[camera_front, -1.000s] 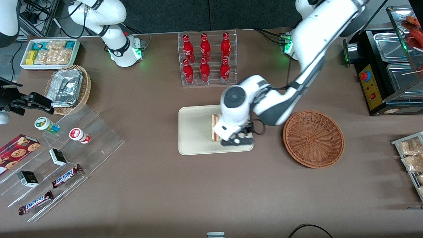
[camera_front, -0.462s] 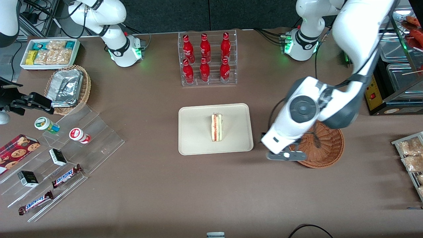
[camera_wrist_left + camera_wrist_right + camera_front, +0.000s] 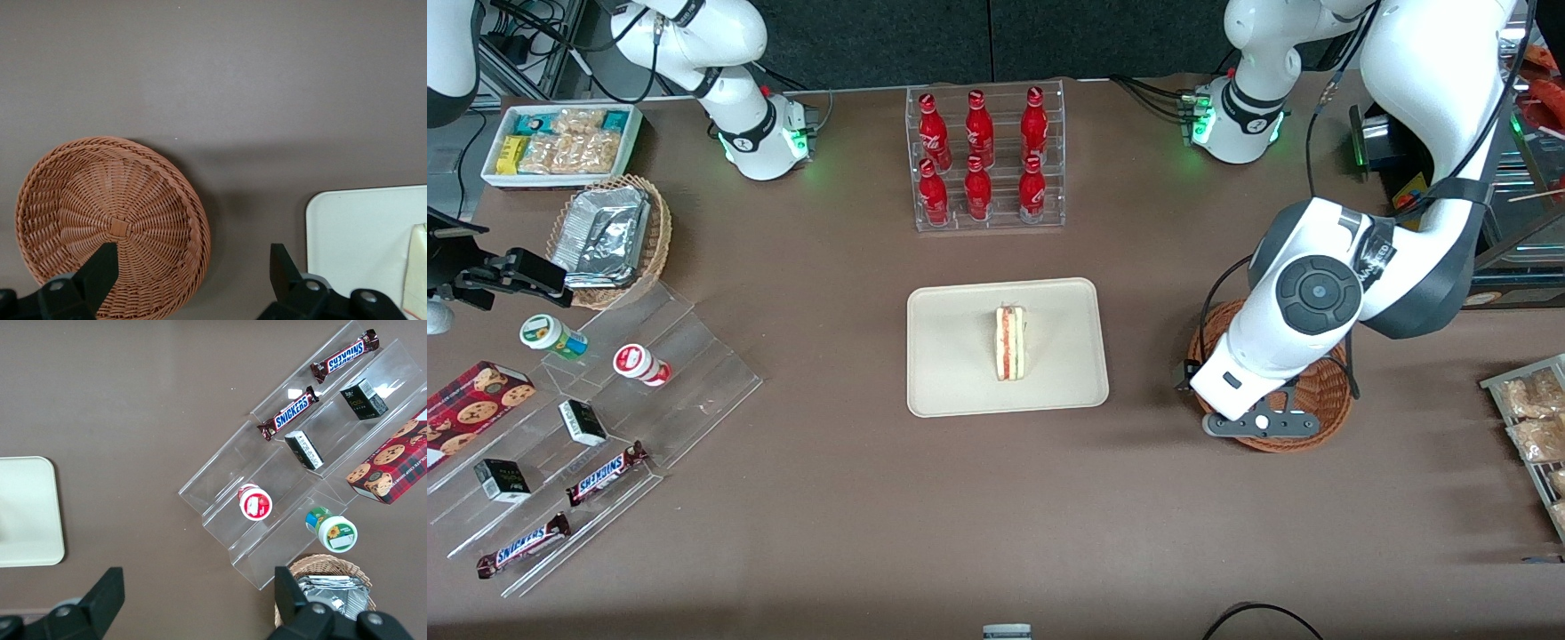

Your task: Place sandwich from basket to tray

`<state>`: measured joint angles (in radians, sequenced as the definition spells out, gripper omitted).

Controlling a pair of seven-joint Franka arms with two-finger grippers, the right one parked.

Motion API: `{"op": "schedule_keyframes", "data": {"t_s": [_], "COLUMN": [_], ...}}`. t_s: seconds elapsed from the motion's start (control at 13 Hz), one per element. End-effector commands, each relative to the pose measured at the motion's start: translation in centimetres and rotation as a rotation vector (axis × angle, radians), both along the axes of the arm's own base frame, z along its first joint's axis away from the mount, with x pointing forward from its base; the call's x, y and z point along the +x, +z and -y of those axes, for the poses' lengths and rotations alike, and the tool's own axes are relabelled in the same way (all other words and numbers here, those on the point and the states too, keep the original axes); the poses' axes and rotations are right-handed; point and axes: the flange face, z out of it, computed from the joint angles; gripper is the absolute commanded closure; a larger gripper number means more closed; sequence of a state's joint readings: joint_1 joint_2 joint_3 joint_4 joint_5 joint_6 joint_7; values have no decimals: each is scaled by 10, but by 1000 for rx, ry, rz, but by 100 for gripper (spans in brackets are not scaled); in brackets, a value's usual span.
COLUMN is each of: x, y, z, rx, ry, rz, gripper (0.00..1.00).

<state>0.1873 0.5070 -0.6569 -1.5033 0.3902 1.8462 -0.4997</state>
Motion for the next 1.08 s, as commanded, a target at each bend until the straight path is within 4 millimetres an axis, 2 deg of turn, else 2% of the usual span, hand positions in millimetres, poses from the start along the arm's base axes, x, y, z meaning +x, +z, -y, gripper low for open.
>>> {"op": "schedule_keyframes", "data": {"t_s": [0.0, 0.23, 0.38, 0.54, 0.77, 1.0], "x": [-6, -12, -30, -54, -83, -105], "y": [16, 36, 66, 102, 148, 176], "z": [-22, -73, -94, -100, -118, -128], "rx": [0, -39, -9, -13, -21, -11], "ry": [32, -43, -81, -79, -61, -40], "rz": [-12, -40, -82, -115, -142, -147], "gripper": [0, 0, 0, 0, 0, 0]}}
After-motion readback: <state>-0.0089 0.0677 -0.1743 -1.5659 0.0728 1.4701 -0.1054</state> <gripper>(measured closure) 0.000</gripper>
